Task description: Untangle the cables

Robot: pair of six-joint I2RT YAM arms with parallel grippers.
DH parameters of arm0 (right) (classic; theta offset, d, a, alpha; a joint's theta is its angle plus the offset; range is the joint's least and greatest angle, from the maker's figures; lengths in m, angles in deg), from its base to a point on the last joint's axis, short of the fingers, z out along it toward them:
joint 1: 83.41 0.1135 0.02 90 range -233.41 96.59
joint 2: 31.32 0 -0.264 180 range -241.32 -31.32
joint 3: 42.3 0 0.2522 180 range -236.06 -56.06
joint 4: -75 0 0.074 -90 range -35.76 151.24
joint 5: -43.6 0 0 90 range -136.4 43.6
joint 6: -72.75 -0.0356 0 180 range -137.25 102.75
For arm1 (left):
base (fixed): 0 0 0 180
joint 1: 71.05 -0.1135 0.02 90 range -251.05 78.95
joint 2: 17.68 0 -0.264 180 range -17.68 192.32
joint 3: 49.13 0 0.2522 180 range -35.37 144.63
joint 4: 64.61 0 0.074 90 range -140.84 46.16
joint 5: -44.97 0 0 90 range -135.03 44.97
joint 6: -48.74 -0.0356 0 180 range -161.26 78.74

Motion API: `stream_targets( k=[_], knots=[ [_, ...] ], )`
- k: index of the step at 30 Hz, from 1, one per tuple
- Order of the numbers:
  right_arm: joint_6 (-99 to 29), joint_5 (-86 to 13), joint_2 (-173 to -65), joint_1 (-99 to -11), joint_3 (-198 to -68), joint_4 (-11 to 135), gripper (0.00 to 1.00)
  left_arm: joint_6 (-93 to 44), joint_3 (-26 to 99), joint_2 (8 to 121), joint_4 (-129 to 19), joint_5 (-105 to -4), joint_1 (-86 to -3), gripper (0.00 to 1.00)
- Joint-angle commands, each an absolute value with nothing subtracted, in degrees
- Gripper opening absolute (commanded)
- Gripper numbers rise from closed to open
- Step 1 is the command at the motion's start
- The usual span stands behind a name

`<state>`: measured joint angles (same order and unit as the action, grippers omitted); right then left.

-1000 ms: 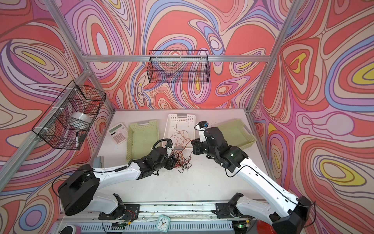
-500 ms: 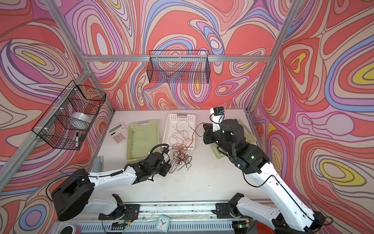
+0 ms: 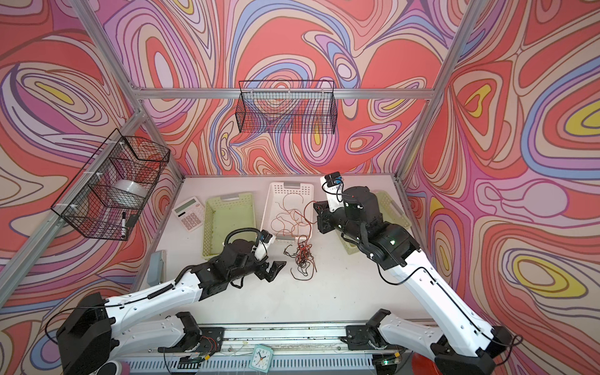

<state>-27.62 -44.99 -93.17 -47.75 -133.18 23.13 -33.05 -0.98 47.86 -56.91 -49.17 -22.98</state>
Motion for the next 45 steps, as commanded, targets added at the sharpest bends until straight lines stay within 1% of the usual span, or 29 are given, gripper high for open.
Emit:
stream_targets(
  k=[1,6,11,12,15,18,20,22,24,27,31,34,36,38,43,45],
  knots=[
    [-26.32,-40.04,-92.76,-47.99,-132.44,26.23,0.00,-37.94,1.73,48.66,-61.21,-52.06,-22.71,1.00],
    [-26.08,-37.12,-92.63,-47.99,-132.85,27.31,0.00,-40.12,6.94,56.32,-68.65,-55.09,-22.71,1.00],
    [-26.52,-33.69,-92.38,-47.98,-133.52,29.54,0.00,-38.63,11.75,65.28,-74.45,-56.09,-22.66,0.97],
    [-26.56,-33.45,-92.25,-47.99,-133.66,30.08,0.00,-38.48,12.15,66.90,-75.65,-56.34,-22.71,0.95],
    [-26.09,-32.52,-91.93,-47.99,-134.46,31.05,0.00,-37.50,13.67,71.23,-75.82,-58.77,-22.65,0.80],
    [-24.79,-35.42,-91.48,-47.99,-137.06,31.63,0.00,-35.92,12.77,73.13,-76.94,-60.13,-22.67,0.70],
    [-23.64,-37.37,-91.43,-47.99,-139.66,31.58,0.00,-35.20,10.52,73.50,-78.93,-60.29,-22.72,0.67],
    [-22.45,-39.40,-91.94,-47.99,-142.66,30.86,0.00,-34.38,7.57,73.88,-81.09,-60.81,-22.71,0.66],
    [-21.27,-41.77,-92.64,-47.99,-145.66,30.65,0.00,-33.45,4.80,74.38,-81.94,-61.13,-22.76,0.64],
    [-19.29,-45.60,-93.92,-47.99,-150.05,30.18,0.00,-32.25,1.07,74.82,-82.41,-59.88,-22.71,0.56],
    [-16.01,-47.70,-96.72,-47.99,-156.66,27.68,0.00,-31.03,-3.58,74.63,-82.94,-57.39,-22.72,0.44],
    [-14.62,-47.89,-99.10,-47.99,-160.92,25.16,0.00,-30.70,-4.95,73.93,-80.35,-54.77,-22.78,0.33],
    [-14.04,-49.36,-99.50,-48.02,-161.84,25.43,0.00,-30.62,-5.31,73.26,-77.76,-53.24,-22.72,0.23],
    [-13.48,-51.16,-99.61,-48.08,-162.77,25.11,0.00,-30.27,-7.61,72.71,-75.93,-51.44,-22.77,0.16],
    [-12.34,-54.65,-100.28,-48.08,-164.82,22.99,0.00,-29.40,-8.51,71.68,-70.90,-47.97,-22.76,0.09],
    [-11.84,-57.01,-99.60,-48.08,-164.47,23.44,0.00,-28.98,-8.07,72.35,-67.74,-45.78,-22.72,0.03]
  ],
)
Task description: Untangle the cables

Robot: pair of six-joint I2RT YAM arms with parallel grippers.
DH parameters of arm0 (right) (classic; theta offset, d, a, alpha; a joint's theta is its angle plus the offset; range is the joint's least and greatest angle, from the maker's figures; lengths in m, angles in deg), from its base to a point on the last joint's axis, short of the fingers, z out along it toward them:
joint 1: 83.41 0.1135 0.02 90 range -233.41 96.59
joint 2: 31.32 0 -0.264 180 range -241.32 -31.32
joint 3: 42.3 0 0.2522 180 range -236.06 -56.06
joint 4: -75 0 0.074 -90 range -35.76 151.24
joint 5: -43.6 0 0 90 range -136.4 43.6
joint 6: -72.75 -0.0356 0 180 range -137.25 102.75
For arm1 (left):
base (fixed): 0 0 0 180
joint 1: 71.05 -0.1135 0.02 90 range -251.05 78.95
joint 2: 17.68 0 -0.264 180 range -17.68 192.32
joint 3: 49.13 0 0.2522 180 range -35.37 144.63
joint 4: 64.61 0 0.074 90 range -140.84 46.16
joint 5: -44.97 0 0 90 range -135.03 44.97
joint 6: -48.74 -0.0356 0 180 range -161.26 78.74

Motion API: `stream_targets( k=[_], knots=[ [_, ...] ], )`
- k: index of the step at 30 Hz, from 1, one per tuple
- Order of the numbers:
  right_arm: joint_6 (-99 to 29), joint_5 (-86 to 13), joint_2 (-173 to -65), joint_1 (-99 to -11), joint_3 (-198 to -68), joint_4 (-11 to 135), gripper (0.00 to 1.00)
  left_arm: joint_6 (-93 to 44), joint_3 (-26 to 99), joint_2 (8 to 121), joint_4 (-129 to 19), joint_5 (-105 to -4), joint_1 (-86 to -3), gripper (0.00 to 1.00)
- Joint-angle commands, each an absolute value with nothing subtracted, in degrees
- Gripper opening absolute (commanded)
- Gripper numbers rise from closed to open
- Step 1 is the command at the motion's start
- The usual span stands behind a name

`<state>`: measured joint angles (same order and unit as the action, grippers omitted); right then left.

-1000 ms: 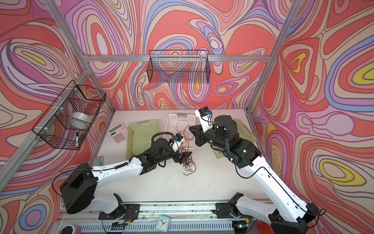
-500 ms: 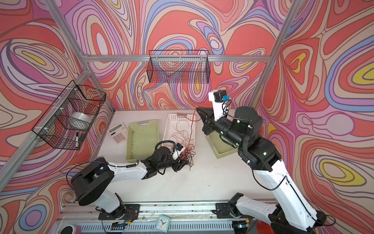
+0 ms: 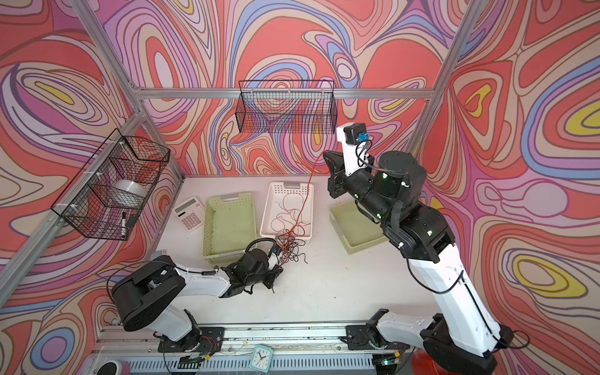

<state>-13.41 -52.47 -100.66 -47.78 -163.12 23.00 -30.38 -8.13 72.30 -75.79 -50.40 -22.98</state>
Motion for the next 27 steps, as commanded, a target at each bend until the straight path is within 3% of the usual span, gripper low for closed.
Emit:
stream_targets(
  k=[1,7,8,11,18,21,27],
  knots=[
    [-11.40,-57.61,-99.31,-48.08,-164.22,23.53,0.00,-28.79,-8.12,72.64,-67.09,-45.52,-22.87,0.02],
    [-9.86,-58.36,-97.76,-48.09,-163.30,22.28,0.00,-27.74,-9.10,71.89,-68.31,-47.12,-22.88,0.01],
    [-9.41,-56.58,-97.89,-48.08,-163.12,21.15,0.00,-28.23,-8.93,71.06,-68.69,-48.36,-22.77,0.07],
    [-10.29,-49.49,-98.78,-48.10,-161.06,18.14,0.00,-30.65,-8.23,67.28,-70.02,-51.64,-22.70,0.46],
    [-17.19,-37.78,-97.68,-48.12,-148.56,25.70,0.00,-34.98,-0.91,58.53,-66.49,-53.19,-22.36,0.83],
    [-19.21,-36.91,-97.33,-48.10,-145.29,28.12,0.00,-35.11,1.41,58.27,-67.74,-56.02,-22.36,0.89],
    [-20.32,-37.05,-96.28,-48.14,-142.81,29.46,0.00,-34.08,6.78,64.89,-69.25,-59.11,-22.27,0.90]
  ],
)
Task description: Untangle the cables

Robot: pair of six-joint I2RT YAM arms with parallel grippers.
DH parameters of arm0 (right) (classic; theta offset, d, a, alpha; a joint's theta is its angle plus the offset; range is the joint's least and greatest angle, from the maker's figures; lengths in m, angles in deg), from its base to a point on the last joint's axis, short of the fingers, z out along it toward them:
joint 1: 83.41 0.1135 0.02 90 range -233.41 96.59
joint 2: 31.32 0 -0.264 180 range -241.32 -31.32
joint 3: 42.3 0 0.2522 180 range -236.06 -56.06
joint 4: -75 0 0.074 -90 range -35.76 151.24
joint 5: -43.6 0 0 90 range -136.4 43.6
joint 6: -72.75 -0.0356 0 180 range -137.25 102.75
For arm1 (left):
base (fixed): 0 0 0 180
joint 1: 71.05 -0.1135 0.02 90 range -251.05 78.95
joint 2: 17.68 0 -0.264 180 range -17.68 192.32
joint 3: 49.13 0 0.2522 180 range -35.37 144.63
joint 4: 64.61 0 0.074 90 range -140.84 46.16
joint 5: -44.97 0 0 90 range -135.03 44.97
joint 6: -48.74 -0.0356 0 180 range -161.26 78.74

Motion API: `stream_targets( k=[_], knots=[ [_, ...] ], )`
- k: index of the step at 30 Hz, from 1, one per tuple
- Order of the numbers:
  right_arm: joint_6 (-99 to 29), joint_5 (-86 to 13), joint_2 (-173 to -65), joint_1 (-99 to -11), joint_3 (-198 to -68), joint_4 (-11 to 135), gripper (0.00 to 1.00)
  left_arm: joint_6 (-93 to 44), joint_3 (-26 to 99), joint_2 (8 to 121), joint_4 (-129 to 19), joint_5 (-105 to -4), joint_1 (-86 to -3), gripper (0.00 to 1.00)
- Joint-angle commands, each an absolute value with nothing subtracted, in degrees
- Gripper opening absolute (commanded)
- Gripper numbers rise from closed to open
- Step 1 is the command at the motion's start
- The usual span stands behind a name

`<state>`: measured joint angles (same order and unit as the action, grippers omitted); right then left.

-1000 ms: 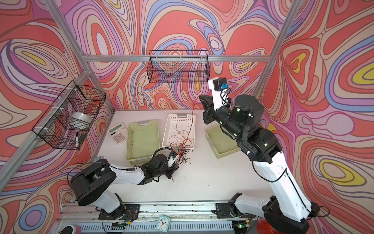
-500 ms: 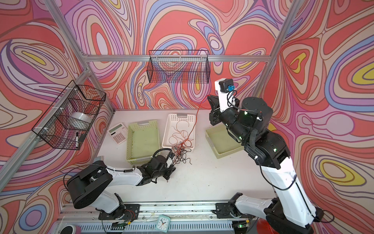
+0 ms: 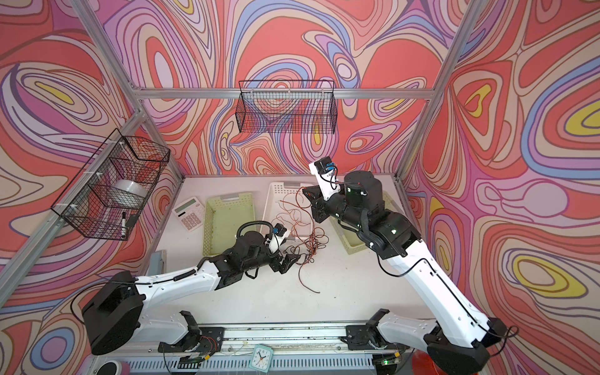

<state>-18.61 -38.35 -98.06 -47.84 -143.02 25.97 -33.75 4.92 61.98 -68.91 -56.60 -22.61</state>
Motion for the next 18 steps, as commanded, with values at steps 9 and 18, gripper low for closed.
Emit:
stream_targets(
  k=[9,18],
  knots=[
    [-21.56,-36.40,-95.57,-48.10,-142.72,29.34,0.00,-32.41,11.84,73.52,-72.24,-53.99,-22.32,0.88],
    [-22.29,-35.46,-94.71,-48.15,-142.92,28.82,0.00,-32.55,16.58,80.71,-75.50,-53.02,-22.36,0.68]
  ],
)
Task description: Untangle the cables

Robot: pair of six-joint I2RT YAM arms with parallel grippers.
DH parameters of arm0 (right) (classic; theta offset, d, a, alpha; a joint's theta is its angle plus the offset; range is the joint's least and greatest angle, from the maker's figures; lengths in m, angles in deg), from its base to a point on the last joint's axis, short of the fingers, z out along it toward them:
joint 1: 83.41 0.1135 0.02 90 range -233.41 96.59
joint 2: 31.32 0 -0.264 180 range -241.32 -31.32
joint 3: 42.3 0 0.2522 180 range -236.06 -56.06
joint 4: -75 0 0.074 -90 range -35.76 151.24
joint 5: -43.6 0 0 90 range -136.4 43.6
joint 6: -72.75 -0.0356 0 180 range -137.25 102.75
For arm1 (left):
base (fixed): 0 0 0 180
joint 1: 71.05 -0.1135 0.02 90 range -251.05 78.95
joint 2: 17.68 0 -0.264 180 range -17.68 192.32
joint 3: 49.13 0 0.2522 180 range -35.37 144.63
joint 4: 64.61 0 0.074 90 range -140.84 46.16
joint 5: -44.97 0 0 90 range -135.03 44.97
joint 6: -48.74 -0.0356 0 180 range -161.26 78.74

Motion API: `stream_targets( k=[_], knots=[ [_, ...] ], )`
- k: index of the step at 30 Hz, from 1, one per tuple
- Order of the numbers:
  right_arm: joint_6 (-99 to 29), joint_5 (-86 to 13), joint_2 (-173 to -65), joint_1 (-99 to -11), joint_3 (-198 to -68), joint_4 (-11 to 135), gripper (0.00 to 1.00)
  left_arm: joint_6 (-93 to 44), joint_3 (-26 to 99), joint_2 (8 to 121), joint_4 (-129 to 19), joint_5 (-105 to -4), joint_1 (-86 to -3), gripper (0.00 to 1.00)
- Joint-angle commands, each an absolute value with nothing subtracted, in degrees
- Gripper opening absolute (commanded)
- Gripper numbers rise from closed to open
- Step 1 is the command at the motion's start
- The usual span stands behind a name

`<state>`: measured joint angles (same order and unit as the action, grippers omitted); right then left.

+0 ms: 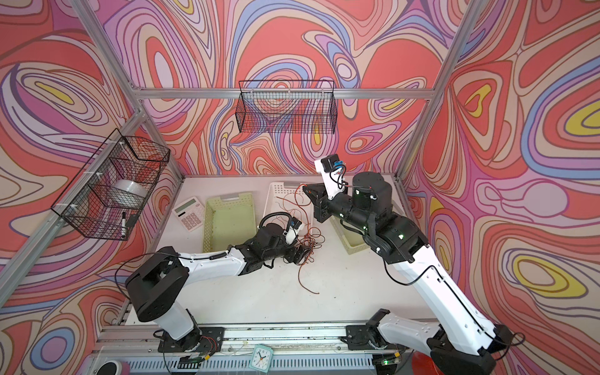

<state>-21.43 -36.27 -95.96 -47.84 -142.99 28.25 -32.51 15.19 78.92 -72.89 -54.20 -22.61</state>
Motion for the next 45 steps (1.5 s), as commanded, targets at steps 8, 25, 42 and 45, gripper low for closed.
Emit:
stream_targets(
  k=[8,25,42,45],
  knots=[
    [-21.22,-43.97,-90.86,-48.10,-143.07,27.43,0.00,-34.36,13.53,78.64,-73.84,-53.23,-22.39,0.00],
    [-14.31,-72.43,-87.83,-48.17,-149.50,20.73,0.00,-31.07,-5.29,58.64,-65.19,-51.33,-25.45,0.00],
    [-7.20,-72.62,-89.63,-48.14,-159.98,19.43,0.00,-26.42,-6.55,67.74,-56.60,-52.67,-30.73,0.00],
    [-9.48,-59.87,-92.73,-48.16,-158.76,16.16,0.00,-27.50,-4.42,65.93,-59.20,-56.04,-29.96,0.00]
  ],
)
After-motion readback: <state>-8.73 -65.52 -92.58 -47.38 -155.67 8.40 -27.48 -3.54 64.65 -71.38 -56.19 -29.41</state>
